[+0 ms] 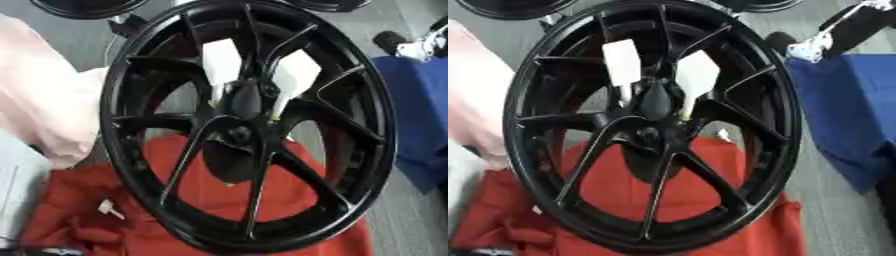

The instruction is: Pull the pin out of the wheel hub.

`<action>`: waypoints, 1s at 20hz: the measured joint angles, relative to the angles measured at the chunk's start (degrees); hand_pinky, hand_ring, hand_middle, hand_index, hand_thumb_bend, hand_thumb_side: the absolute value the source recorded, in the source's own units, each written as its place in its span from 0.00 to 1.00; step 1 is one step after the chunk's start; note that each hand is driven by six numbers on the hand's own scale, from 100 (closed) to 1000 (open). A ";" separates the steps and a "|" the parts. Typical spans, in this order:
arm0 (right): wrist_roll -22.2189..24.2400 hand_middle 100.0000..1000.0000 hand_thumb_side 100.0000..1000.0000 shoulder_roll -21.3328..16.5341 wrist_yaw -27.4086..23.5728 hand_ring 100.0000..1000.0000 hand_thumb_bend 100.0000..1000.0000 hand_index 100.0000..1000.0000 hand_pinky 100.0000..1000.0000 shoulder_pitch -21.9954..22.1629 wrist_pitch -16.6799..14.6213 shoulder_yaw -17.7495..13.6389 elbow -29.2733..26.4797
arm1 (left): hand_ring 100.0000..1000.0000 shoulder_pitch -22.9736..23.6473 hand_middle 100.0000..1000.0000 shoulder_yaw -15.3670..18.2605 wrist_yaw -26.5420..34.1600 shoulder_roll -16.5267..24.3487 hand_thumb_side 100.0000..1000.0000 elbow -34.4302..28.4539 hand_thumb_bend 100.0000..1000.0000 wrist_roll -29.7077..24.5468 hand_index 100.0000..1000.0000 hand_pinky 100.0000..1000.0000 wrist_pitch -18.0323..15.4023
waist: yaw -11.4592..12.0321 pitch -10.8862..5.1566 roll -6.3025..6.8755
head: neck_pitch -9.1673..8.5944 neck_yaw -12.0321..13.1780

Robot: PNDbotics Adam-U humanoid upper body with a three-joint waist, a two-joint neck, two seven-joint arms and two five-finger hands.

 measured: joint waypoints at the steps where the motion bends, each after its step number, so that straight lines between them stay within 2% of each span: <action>1: 0.26 0.77 0.21 0.60 0.34 0.80 0.00 0.85 0.85 -0.77 0.26 0.39 0.25 | 0.45 0.01 0.37 0.00 0.00 0.00 0.52 0.00 0.25 0.00 0.68 0.62 0.00 | -0.01 0.00 -0.01 | 0.00 0.03; 3: 0.80 0.77 0.27 1.52 0.71 0.80 0.00 0.86 0.85 -1.70 0.80 1.11 0.57 | 0.45 0.01 0.37 0.00 0.00 0.00 0.53 0.01 0.25 0.00 0.68 0.62 0.00 | -0.01 0.00 -0.05 | 0.00 0.08; 9: 2.10 0.77 0.27 2.17 0.38 0.80 0.00 0.86 0.85 -2.19 2.10 1.71 1.22 | 0.45 0.10 0.37 0.01 0.00 0.00 0.53 0.02 0.25 0.00 0.68 0.62 0.00 | -0.01 0.00 -0.16 | 0.00 0.15; 10: 2.23 0.72 0.48 2.18 0.28 0.79 0.23 0.85 0.88 -2.22 2.23 1.74 1.22 | 0.45 0.11 0.37 0.01 0.00 0.00 0.53 0.03 0.25 -0.01 0.68 0.62 0.01 | 0.02 0.00 -0.18 | -0.02 0.14; 12: 2.37 0.72 0.51 2.48 -0.56 0.80 0.28 0.85 0.88 -2.71 2.37 2.55 0.82 | 0.45 0.11 0.37 0.00 0.02 0.00 0.53 0.08 0.25 -0.06 0.68 0.62 0.06 | 0.21 0.00 -0.31 | -0.21 0.04; 14: 2.45 0.72 0.53 2.59 -1.67 0.80 0.29 0.86 0.88 -2.83 2.45 3.44 -0.71 | 0.45 0.11 0.37 0.00 0.03 0.00 0.53 0.31 0.25 -0.10 0.68 0.62 0.15 | 0.24 0.00 -0.52 | -0.51 -0.04; 19: 1.95 0.72 0.53 2.58 -3.65 0.80 0.29 0.86 0.88 -2.67 1.95 3.43 -1.52 | 0.45 0.11 0.37 0.00 0.05 -0.01 0.53 0.36 0.25 -0.12 0.68 0.62 0.22 | 0.30 0.00 -0.52 | -0.59 -0.09; 20: 1.63 0.72 0.53 2.58 -3.75 0.81 0.31 0.86 0.88 -2.66 1.63 3.34 -1.25 | 0.45 0.11 0.37 0.00 0.05 -0.01 0.53 0.36 0.25 -0.13 0.68 0.62 0.23 | 0.30 0.00 -0.52 | -0.59 -0.10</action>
